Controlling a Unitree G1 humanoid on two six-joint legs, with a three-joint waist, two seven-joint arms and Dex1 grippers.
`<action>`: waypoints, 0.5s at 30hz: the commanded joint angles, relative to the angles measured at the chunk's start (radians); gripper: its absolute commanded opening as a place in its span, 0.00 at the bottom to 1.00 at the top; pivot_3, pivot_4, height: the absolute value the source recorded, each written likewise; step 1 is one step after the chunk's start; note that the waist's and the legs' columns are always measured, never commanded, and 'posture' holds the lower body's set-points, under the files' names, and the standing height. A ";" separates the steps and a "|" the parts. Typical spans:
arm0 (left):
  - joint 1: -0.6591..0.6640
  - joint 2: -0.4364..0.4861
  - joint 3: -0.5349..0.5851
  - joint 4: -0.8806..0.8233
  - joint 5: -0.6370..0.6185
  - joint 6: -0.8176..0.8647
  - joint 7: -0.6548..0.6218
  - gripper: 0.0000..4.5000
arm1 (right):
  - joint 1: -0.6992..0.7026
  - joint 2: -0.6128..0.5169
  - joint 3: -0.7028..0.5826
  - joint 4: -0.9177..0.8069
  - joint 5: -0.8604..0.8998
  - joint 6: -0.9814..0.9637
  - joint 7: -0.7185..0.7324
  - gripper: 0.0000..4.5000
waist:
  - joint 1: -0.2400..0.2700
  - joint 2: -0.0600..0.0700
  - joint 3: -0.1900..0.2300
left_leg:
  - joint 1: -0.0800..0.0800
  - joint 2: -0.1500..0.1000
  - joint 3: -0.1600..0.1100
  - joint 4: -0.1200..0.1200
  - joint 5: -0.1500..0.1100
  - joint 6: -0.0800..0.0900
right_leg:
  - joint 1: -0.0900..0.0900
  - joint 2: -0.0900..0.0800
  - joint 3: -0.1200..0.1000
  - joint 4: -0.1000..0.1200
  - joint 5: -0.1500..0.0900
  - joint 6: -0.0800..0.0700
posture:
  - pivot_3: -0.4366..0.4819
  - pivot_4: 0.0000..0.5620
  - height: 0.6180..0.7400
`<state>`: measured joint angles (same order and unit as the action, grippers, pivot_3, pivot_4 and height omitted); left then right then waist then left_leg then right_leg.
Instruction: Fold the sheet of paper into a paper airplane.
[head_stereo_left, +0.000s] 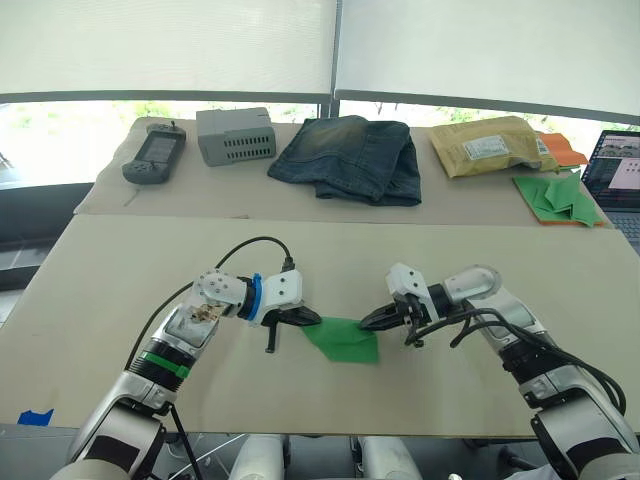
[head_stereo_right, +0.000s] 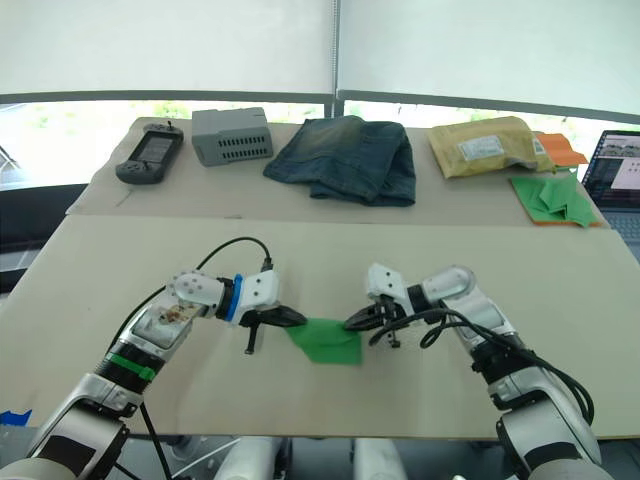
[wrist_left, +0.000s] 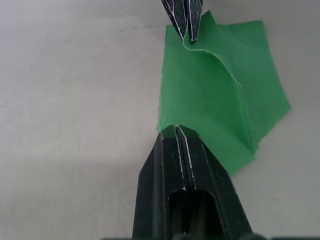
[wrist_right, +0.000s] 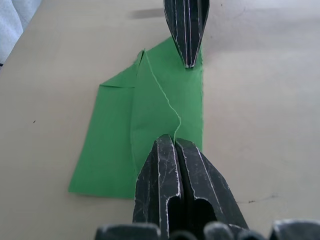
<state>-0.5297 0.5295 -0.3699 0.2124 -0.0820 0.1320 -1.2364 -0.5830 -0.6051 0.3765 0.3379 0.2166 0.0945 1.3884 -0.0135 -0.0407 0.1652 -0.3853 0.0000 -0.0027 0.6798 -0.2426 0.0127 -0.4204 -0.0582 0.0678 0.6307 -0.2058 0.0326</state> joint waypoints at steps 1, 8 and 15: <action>0.025 0.009 -0.008 0.019 0.035 0.020 0.025 0.00 | -0.027 -0.014 -0.001 0.017 -0.040 0.041 0.021 0.01 | -0.001 0.000 0.000 | 0.000 0.000 0.000 0.000 0.000 0.000 | 0.000 0.000 0.000 0.000 0.000 0.000 | 0.48 0.27 0.91; 0.034 0.010 0.000 0.002 0.030 0.026 0.039 0.00 | -0.014 -0.034 -0.003 -0.005 -0.060 0.148 0.044 0.01 | 0.000 0.001 0.000 | 0.000 0.000 0.000 0.000 0.000 0.000 | 0.000 0.000 0.000 0.000 0.000 0.000 | 0.48 0.27 0.91; 0.020 -0.050 0.071 -0.042 -0.073 0.110 0.065 0.00 | 0.007 -0.031 0.018 -0.009 -0.104 0.178 0.001 0.01 | 0.001 0.001 0.000 | 0.000 -0.001 0.000 0.000 0.000 0.000 | 0.001 0.000 0.000 0.000 0.000 0.001 | 0.48 0.27 0.91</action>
<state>-0.5060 0.4926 -0.3290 0.1922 -0.1184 0.2135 -1.1840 -0.6023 -0.6145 0.3776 0.3171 0.1690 0.2500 1.4087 -0.0125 -0.0401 0.1648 -0.3856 -0.0006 -0.0029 0.6802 -0.2426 0.0127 -0.4201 -0.0582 0.0676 0.6305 -0.2065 0.0348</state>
